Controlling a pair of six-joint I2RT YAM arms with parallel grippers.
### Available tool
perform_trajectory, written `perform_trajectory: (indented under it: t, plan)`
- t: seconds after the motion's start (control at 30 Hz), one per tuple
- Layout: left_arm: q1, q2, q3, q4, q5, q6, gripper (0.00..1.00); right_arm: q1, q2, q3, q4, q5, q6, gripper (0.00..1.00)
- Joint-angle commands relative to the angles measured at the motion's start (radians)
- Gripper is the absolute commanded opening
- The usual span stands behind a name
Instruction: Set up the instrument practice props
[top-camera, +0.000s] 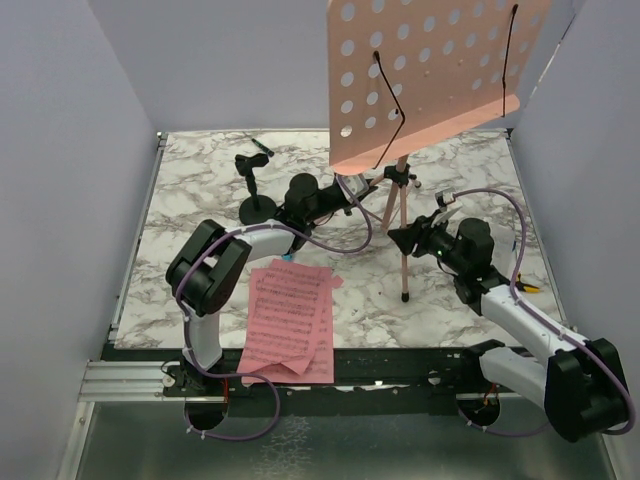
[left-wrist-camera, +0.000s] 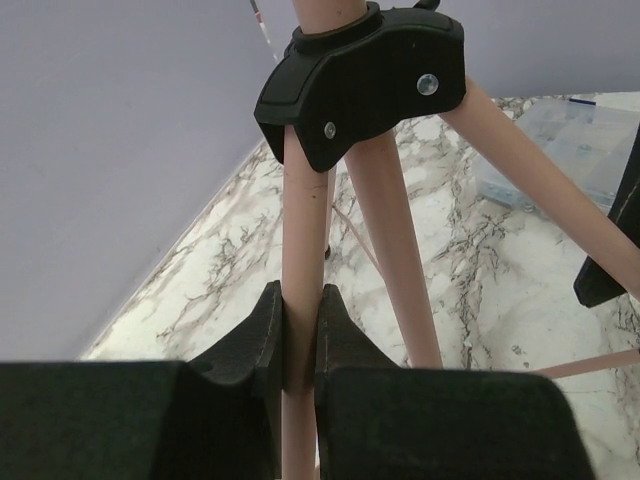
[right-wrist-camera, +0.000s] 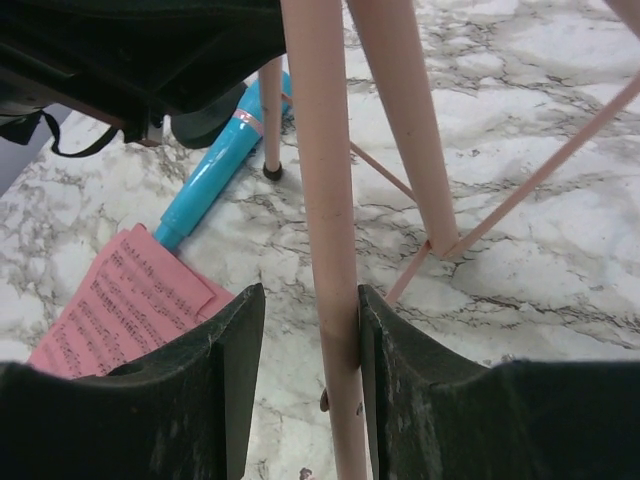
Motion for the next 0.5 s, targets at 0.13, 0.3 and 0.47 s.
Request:
perform_trajectory:
  t: [0.13, 0.3, 0.47]
  plan:
    - [-0.012, 0.111, 0.051, -0.148, -0.018, -0.022, 0.0, 0.123, 0.037, -0.014, 0.037, -0.258, 0.084, 0.44]
    - [-0.011, 0.137, 0.074, -0.147, 0.0, -0.018, 0.0, 0.151, 0.07, -0.013, 0.082, -0.258, 0.095, 0.44]
    - [-0.008, 0.158, 0.095, -0.147, 0.017, -0.017, 0.0, 0.204, 0.149, 0.022, 0.121, -0.251, 0.104, 0.44]
